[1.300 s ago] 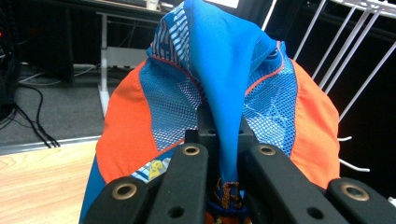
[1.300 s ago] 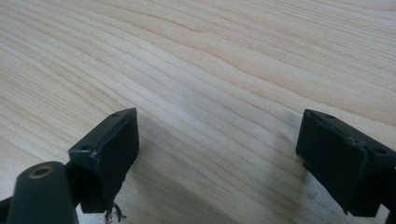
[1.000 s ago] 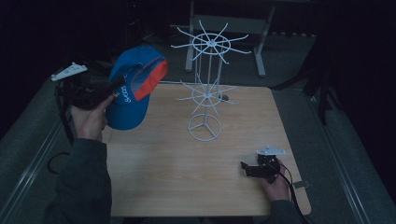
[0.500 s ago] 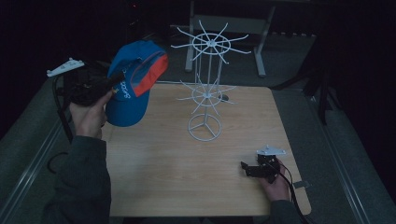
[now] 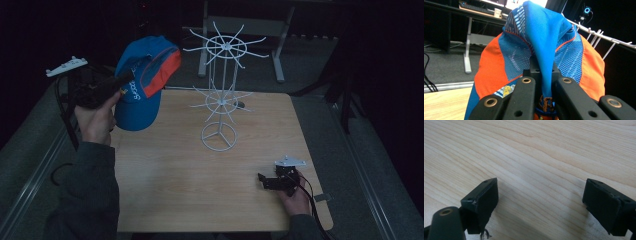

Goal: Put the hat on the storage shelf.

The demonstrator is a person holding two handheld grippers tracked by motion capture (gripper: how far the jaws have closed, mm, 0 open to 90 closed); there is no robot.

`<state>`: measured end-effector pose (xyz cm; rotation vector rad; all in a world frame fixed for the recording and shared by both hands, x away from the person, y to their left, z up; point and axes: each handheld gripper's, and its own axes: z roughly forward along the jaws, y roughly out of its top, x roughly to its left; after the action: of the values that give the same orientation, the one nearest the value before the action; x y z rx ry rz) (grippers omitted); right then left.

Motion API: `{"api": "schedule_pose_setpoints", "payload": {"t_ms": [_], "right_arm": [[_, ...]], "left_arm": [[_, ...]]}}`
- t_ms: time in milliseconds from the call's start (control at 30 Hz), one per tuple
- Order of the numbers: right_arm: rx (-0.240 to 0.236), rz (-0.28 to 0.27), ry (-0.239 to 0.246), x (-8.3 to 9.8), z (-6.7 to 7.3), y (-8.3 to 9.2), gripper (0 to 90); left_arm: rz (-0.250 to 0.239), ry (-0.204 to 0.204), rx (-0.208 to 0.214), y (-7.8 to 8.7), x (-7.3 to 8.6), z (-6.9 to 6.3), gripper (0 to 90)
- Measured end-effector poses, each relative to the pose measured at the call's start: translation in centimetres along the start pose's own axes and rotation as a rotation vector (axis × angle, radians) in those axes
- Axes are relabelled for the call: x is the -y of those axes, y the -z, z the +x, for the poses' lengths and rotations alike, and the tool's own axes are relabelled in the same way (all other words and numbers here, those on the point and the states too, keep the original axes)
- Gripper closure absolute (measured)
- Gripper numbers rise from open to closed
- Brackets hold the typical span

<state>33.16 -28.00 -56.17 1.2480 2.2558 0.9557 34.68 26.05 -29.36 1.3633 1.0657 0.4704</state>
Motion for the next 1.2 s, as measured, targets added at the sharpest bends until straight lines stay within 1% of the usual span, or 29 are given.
{"api": "schedule_pose_setpoints", "payload": {"t_ms": [100,167,300,500,567,733,967,1100,1133,1200], "right_arm": [[0.000,0.000,0.001,0.0,0.0,0.0,13.1],[0.000,0.000,0.000,0.0,0.0,0.0,13.1],[0.000,0.000,0.000,0.0,0.0,0.0,13.1],[0.000,0.000,0.000,0.0,0.0,0.0,13.1],[0.000,0.000,0.000,0.0,0.0,0.0,13.1],[0.000,0.001,0.001,0.0,0.0,0.0,13.1],[0.000,0.001,0.002,0.0,0.0,0.0,13.1],[0.000,0.001,0.001,0.0,0.0,0.0,13.1],[0.000,0.001,0.002,0.0,0.0,0.0,13.1],[0.000,0.001,0.002,0.0,0.0,0.0,13.1]], "left_arm": [[-0.007,0.003,0.003,0.0,-0.1,0.0,89.2],[-0.019,0.022,0.008,0.0,-0.2,-0.1,89.1],[-0.028,0.038,0.012,-0.1,-0.4,-0.1,89.2],[-0.035,0.049,0.014,-0.1,-0.6,-0.2,89.1],[-0.049,0.069,0.033,0.1,-0.8,-0.3,89.1],[-0.055,0.068,0.051,0.1,-1.0,-0.7,89.1],[-0.073,0.070,0.053,0.0,-1.4,-1.2,89.2],[-0.078,0.072,0.051,0.0,-1.5,-1.3,89.2],[-0.085,0.078,0.057,0.0,-1.5,-1.2,89.1],[-0.087,0.075,0.067,0.0,-1.5,-1.3,89.1]]}}
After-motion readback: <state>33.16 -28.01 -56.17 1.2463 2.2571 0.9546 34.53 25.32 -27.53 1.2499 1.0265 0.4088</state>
